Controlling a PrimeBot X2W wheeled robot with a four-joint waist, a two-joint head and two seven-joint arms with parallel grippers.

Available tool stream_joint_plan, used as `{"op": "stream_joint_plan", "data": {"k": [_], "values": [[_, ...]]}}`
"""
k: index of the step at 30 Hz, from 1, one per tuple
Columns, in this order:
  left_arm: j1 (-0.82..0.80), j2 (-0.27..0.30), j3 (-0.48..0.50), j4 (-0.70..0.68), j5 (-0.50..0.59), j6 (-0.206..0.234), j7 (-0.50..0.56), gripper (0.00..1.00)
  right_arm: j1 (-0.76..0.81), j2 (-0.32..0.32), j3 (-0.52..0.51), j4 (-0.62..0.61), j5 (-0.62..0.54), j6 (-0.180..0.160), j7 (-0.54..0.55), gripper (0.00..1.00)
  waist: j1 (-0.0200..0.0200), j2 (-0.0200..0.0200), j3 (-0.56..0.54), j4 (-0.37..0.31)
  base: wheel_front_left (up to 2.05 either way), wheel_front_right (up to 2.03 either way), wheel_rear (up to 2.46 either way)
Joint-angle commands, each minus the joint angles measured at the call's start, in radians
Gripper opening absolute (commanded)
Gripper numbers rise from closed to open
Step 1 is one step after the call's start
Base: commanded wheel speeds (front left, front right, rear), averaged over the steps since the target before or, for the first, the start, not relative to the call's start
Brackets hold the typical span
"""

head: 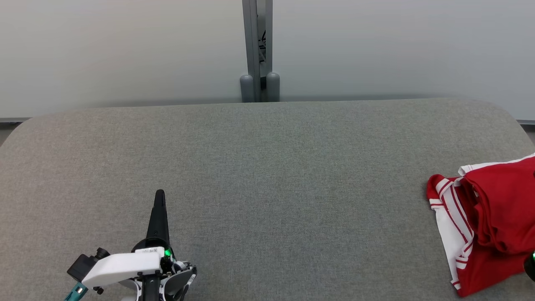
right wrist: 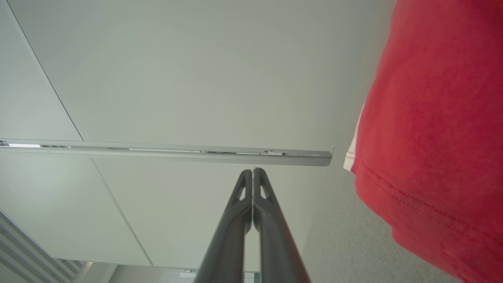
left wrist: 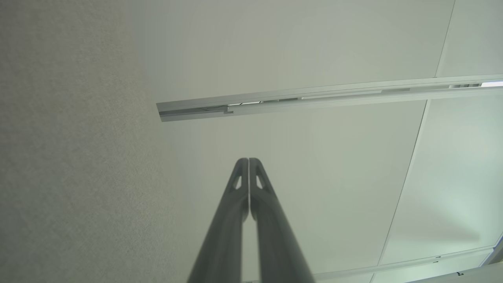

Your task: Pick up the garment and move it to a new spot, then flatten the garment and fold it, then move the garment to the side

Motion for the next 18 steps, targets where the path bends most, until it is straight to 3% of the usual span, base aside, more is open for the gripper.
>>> {"op": "stream_joint_plan", "data": {"k": [1, 18], "values": [[-0.008, 0.002, 0.005, -0.001, 0.0, -0.005, -0.001, 0.0, -0.006, -0.007, 0.0, 0.005, 0.005, 0.0, 0.003, 0.0, 0.0, -0.0001, 0.0, 0.0, 0.0, 0.0, 0.0], [-0.008, 0.002, 0.005, -0.002, 0.001, -0.005, -0.001, 0.0, -0.006, -0.008, 0.003, 0.005, 0.006, 0.0, 0.001, 0.0, 0.0, -0.0001, 0.0, 0.0, 0.0, 0.0, 0.0]]}}
